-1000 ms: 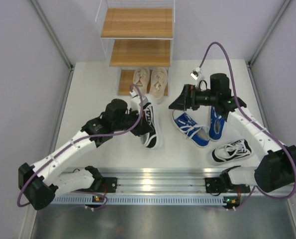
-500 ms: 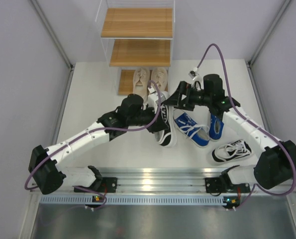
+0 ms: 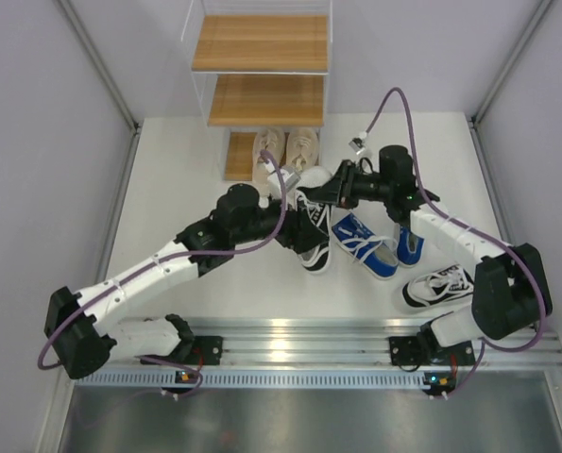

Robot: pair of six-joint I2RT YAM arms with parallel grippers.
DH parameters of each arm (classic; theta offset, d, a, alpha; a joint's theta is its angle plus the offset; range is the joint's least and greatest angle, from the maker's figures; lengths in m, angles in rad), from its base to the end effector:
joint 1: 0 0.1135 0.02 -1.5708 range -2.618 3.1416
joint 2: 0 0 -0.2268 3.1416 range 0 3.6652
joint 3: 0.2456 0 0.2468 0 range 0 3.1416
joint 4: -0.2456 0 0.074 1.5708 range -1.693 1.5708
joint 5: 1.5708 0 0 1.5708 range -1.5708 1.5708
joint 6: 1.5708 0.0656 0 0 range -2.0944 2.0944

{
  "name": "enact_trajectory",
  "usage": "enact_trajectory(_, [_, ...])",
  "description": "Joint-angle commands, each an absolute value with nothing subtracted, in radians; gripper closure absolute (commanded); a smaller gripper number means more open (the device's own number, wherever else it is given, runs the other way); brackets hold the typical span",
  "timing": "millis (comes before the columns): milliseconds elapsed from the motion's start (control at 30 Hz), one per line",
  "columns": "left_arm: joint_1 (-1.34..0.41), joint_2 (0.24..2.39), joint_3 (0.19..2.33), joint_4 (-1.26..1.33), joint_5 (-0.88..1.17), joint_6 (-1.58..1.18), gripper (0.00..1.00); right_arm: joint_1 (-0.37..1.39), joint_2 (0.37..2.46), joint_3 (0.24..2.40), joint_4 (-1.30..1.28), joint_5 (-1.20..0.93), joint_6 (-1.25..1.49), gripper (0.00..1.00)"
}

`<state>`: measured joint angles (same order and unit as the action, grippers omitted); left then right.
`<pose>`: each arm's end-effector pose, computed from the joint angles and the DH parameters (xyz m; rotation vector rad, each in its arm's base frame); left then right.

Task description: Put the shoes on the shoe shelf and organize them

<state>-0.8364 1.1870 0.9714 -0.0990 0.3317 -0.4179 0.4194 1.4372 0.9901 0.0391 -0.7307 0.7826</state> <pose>0.1926 -0.2452 0.2891 0.6623 1.9320 -1.1388 0.2967 0.1802 0.2401 -0.1413 2.1819 1.4570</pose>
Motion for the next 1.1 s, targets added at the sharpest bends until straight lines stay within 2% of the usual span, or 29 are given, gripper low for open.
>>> enact_trajectory(0, [-0.802,1.053,0.858,0.177,0.177,-0.589,0.06,0.328,1.433,0.913,0.464,-0.900,1.053,1.00])
enact_trajectory(33, [-0.801,1.002,0.829,0.217,0.161,-0.616,0.02,0.307,1.434,0.888,0.551,-0.914,1.113,1.00])
enact_trajectory(67, [-0.801,0.980,0.804,0.279,0.152,-0.658,0.02,0.273,1.434,0.841,0.733,-0.922,1.174,1.00])
enact_trajectory(200, [-0.801,0.943,0.736,0.304,0.152,-0.715,0.02,0.230,1.434,0.818,0.837,-0.908,1.333,1.00])
enact_trajectory(267, [-0.799,0.953,0.726,0.307,0.186,-0.744,0.02,0.213,1.439,0.837,0.841,-0.900,1.356,1.00])
enact_trajectory(567, [-0.799,0.995,0.626,0.615,0.239,-0.955,0.02,0.170,1.457,0.949,0.830,-0.884,1.374,1.00])
enact_trajectory(1067, [-0.799,1.183,0.755,0.643,0.400,-1.011,0.02,0.169,1.447,0.965,0.815,-0.861,1.397,1.00])
